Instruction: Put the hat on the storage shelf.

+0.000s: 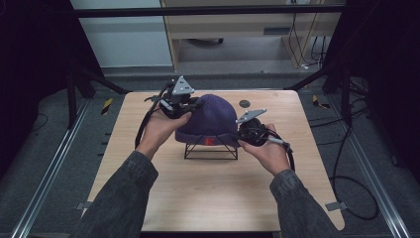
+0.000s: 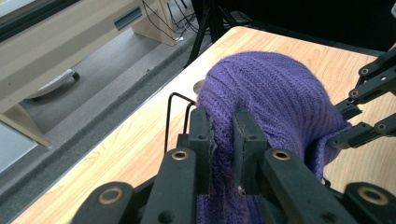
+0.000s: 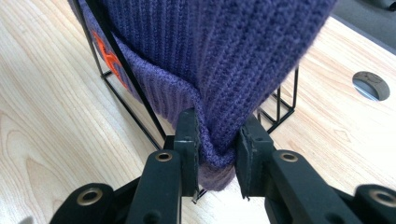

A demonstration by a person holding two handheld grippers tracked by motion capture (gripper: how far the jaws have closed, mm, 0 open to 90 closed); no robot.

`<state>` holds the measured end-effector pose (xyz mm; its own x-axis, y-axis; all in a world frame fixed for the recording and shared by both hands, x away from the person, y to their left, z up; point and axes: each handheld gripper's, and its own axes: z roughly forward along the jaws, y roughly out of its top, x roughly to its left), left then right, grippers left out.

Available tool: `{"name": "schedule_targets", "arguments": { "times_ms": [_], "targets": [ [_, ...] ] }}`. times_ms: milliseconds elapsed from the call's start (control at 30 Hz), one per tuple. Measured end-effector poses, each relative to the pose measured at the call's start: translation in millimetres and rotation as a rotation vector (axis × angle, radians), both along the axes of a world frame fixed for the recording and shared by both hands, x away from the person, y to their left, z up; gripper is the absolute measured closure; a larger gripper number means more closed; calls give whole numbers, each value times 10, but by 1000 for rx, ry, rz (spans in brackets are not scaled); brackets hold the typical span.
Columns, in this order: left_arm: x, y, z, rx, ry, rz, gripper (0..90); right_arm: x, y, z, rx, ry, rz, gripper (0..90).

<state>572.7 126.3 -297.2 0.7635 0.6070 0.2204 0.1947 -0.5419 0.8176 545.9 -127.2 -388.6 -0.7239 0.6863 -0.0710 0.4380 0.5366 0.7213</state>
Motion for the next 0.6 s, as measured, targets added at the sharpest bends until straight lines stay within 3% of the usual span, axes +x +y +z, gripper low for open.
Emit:
{"name": "schedule_targets", "arguments": {
  "times_ms": [333, 600],
  "targets": [
    [-8, 40, -83, 0, 15, 3, 792, 14, 23, -55, -6, 11, -5, 718],
    [-15, 44, -238, 4, 36, -7, 791, 26, 18, -207, -26, 40, -10, 717]
  ]
}}
